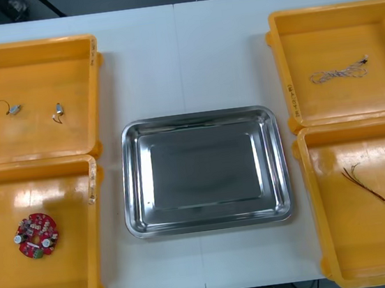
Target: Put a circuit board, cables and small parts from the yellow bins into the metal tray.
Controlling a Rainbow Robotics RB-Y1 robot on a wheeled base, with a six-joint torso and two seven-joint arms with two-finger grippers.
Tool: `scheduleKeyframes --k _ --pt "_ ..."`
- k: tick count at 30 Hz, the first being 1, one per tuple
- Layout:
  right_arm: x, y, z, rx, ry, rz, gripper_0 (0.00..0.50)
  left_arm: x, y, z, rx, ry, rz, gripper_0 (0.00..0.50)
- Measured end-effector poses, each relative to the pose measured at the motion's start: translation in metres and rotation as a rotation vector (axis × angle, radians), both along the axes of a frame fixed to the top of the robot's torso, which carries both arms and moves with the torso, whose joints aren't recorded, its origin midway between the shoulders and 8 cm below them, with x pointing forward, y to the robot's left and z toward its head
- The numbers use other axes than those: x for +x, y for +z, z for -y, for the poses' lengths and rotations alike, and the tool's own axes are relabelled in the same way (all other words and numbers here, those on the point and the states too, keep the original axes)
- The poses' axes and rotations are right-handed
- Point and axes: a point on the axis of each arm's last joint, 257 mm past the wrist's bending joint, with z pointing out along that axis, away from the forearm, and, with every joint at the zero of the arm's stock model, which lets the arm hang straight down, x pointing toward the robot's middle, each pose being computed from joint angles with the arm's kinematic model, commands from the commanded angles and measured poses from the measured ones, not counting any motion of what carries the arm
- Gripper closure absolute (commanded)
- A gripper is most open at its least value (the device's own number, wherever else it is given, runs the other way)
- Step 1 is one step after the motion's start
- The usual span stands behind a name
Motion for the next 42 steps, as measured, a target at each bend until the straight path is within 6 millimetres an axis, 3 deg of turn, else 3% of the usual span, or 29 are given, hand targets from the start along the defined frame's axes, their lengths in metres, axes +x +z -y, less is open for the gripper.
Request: scheduleKeyframes --k 42 --pt "0.0 0.0 0.0 0.0 0.0 0.0 0.0 0.0 0.0 0.0 0.0 0.0 0.0 0.0"
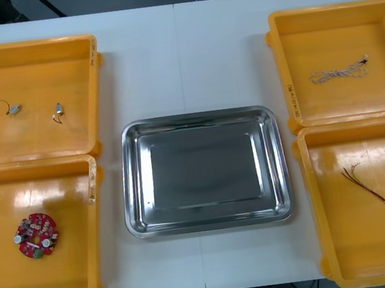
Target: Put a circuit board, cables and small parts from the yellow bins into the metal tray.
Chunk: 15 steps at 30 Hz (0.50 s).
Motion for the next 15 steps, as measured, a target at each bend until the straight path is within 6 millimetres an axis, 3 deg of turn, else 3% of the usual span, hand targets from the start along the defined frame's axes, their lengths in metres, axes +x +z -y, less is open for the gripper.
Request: scheduleKeyframes --k 15 --pt "0.0 0.0 0.0 0.0 0.0 0.0 0.0 0.0 0.0 0.0 0.0 0.0 0.0 0.0"
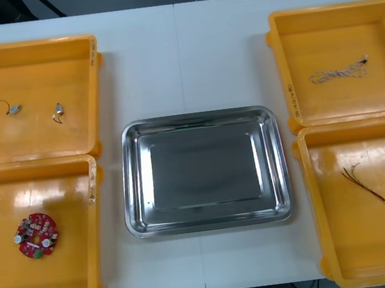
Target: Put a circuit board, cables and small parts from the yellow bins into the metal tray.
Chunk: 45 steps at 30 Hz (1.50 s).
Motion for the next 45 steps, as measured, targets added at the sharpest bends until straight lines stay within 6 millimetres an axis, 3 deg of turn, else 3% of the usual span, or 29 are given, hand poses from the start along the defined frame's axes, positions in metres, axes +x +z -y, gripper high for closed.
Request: scheduleKeyframes --k 45 --pt "0.0 0.0 0.0 0.0 0.0 0.0 0.0 0.0 0.0 0.0 0.0 0.0 0.0 0.0"
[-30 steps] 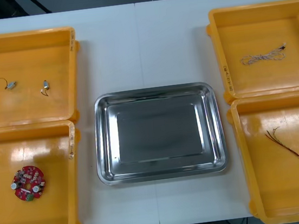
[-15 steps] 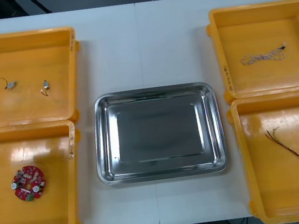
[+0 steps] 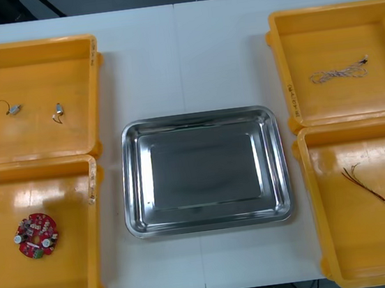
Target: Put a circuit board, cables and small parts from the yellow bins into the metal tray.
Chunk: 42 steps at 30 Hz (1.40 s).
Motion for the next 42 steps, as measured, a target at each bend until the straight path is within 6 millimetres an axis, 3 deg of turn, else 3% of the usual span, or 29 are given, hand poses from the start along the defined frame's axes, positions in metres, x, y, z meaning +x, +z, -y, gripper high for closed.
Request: scheduleKeyframes --k 9,16,22,27,36,42 --pt "0.0 0.0 -0.001 0.001 0.001 0.0 0.0 -0.001 0.0 -0.001 0.002 0.0 -0.002 0.0" --pt "0.002 -0.003 -0.009 0.023 0.008 0.006 0.0 -0.017 0.004 -0.003 0.013 -0.026 -0.065 0.0" --pt "0.003 -0.003 -0.007 0.019 0.004 0.008 0.0 -0.018 0.005 -0.003 0.016 -0.032 -0.068 0.0" --pt "0.012 0.0 -0.01 0.03 0.007 0.048 0.0 -0.019 0.005 0.0 0.026 -0.054 -0.063 0.0" --pt "0.021 -0.008 -0.012 0.053 0.004 0.095 0.0 -0.027 -0.012 0.006 0.144 -0.334 -0.036 0.0" --pt "0.023 -0.021 -0.019 0.061 0.033 0.128 0.0 -0.037 -0.022 0.014 0.15 -0.371 -0.026 0.0"
